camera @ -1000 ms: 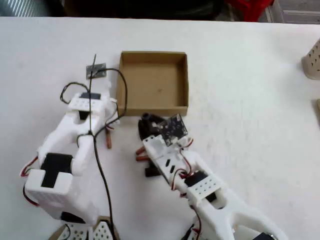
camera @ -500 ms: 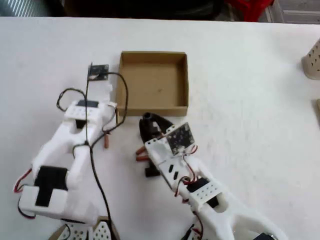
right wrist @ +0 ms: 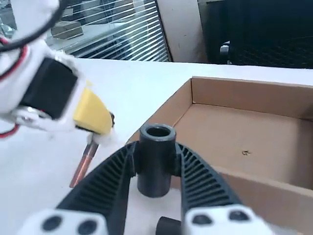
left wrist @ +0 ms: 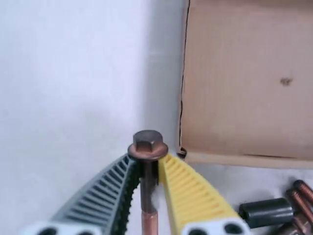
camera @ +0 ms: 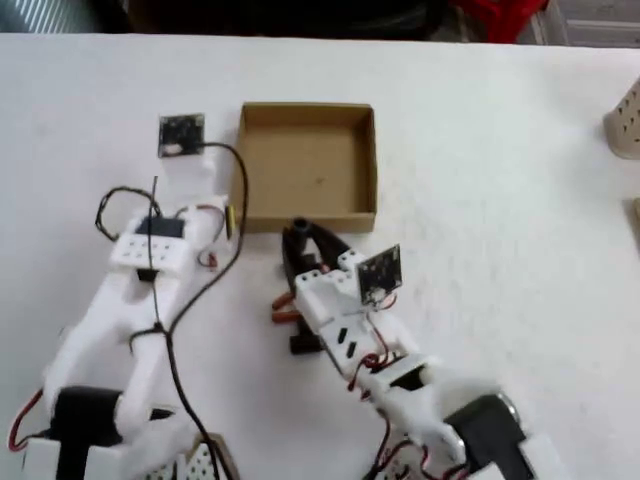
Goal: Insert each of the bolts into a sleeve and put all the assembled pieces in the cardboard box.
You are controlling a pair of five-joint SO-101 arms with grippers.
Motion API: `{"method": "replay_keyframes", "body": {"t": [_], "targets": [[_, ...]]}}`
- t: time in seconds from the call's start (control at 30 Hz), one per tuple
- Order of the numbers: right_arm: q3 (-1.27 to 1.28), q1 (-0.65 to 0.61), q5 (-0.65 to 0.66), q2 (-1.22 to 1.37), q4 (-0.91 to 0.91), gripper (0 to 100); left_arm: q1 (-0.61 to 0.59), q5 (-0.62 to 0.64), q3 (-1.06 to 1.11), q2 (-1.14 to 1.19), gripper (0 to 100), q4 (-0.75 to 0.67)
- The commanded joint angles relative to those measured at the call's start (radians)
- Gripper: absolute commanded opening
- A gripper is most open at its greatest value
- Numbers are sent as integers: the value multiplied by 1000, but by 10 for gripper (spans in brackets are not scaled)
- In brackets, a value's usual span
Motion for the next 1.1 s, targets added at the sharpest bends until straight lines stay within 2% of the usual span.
{"method": "replay_keyframes", "body": {"t": [0.0, 0.1, 0.23, 0.5, 0.57, 0.73, 1.07], "targets": [[-40, 10, -9, 108, -157, 16, 16, -9, -100, -124, 23, -32], [-44, 12, -9, 151, -177, 16, 56, -14, -106, -179, 22, -60], [-46, 15, -9, 168, -177, 16, 134, -14, -31, -282, 22, -187], [-46, 12, -9, 171, -177, 16, 168, -12, 324, -631, 22, -477], [-46, 10, -9, 173, -177, 16, 194, -12, 374, -728, 22, -465], [-44, 10, -9, 173, -177, 16, 305, -12, 388, -889, 22, -325], [-38, 8, -9, 173, -176, 16, 456, -12, 394, -928, 22, -319]]}}
